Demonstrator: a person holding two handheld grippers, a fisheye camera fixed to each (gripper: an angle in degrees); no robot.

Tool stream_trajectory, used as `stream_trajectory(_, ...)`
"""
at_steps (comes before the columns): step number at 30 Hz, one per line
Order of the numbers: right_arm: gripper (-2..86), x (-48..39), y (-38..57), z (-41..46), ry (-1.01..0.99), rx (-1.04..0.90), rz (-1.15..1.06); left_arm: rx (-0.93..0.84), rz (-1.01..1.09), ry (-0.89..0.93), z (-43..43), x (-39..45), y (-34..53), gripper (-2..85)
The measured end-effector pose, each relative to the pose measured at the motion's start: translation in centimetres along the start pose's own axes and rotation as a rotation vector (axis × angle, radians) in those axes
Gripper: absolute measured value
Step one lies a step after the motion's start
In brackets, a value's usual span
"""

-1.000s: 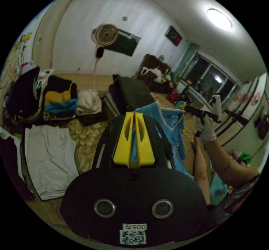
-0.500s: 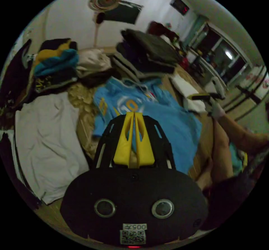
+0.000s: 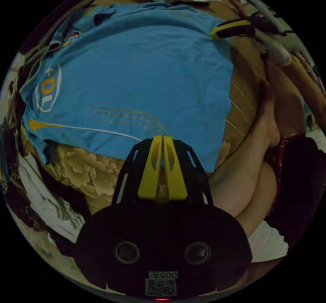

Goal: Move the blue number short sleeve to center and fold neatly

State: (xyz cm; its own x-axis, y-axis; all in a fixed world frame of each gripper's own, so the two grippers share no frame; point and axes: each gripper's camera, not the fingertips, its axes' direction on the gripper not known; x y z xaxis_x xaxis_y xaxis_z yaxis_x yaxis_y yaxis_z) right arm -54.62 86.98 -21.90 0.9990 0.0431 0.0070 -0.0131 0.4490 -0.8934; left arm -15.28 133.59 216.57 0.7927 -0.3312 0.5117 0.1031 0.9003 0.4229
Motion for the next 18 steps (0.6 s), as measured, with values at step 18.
stream_trajectory(18, -1.0, 4.3, -0.6, 3.2, 0.005, 0.008, 0.108, -0.219, -0.028, -0.256, -0.3, -0.3, -0.4, -0.5)
